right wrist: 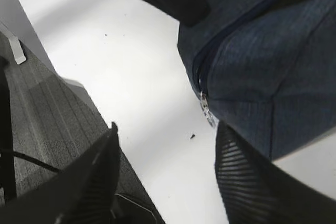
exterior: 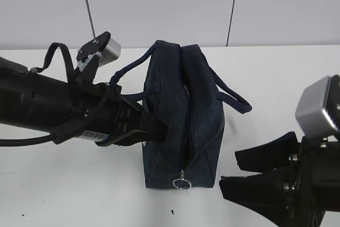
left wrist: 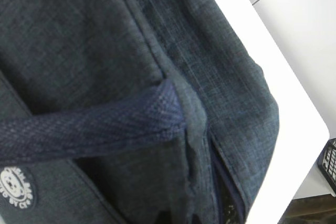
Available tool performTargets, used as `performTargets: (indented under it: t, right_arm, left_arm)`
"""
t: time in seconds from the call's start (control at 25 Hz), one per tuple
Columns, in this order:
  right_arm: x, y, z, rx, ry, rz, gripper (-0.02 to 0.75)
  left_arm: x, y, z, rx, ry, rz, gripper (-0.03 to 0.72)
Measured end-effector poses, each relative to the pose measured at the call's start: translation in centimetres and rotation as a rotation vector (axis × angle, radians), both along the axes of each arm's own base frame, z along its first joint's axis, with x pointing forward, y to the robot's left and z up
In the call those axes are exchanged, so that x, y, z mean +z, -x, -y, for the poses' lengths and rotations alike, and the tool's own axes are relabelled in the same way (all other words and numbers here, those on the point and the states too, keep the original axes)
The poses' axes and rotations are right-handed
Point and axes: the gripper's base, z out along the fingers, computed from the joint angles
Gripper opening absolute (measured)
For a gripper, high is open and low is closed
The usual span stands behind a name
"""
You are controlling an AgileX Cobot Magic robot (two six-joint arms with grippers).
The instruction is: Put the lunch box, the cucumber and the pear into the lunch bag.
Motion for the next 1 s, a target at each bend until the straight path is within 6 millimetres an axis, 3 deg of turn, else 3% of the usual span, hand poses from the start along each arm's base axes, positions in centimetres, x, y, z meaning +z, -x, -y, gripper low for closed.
performTargets:
  t: [0.12,0.36,0.76,1.0]
  right_arm:
    - [-1.2,-0.1,0.1,-0.01,0.019,-0.03,0.449]
    - [-1.3,-0.8,-0.3,-0.089,-0.097,-0.113,0.449]
    - [-2.9,-1.5,-0.6,-0.094,-0.085,-0.201,0.444]
    - [-3.5,-1.4,-1.2,0.03,-0.059,-0.132,0.438]
  left_arm:
    - [0.0,0.0,0.0,-0.001,-0.001,0.001,-0.012]
    - [0.0,0.0,0.0,-0.002,-0.002,0.001,-0.012]
    - [0.0,0.0,0.0,-0.002,-0.002,0.001,-0.012]
    - [0.0,0.0,0.0,-0.002,-0.002,0.001,-0.012]
